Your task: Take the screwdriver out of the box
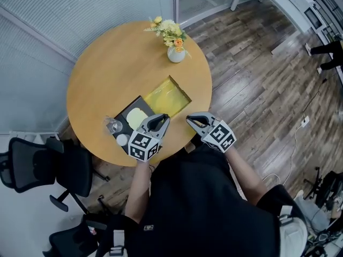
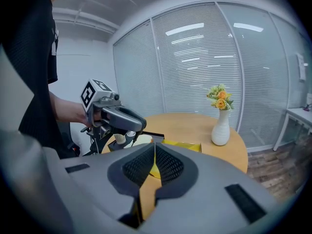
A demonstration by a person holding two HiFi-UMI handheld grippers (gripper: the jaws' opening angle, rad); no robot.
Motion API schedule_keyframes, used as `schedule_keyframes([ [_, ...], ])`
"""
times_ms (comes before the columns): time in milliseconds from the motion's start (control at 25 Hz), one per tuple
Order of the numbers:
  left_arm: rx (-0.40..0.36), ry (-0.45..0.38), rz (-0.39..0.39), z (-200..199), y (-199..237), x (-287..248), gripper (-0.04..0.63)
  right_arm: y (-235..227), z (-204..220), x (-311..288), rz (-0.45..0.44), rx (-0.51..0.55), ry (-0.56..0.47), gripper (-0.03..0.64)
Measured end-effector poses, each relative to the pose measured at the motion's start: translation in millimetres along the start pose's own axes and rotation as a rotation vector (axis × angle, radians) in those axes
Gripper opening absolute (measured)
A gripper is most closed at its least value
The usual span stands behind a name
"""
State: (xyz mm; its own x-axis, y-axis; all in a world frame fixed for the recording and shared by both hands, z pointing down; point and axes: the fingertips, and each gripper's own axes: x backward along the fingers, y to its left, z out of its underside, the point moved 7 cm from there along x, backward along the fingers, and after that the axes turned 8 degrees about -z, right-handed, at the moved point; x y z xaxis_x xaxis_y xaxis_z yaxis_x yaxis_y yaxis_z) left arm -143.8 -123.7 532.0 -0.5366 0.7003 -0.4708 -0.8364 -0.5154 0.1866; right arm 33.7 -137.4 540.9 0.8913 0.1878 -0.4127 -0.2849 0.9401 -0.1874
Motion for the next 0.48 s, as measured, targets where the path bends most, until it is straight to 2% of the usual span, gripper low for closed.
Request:
schedule_keyframes([
  [480, 0.013, 0.014, -0.005, 3.8, 4.9, 5.4, 0.064, -1.3, -3.9, 0.1, 0.006, 0.020, 0.016, 0.008],
])
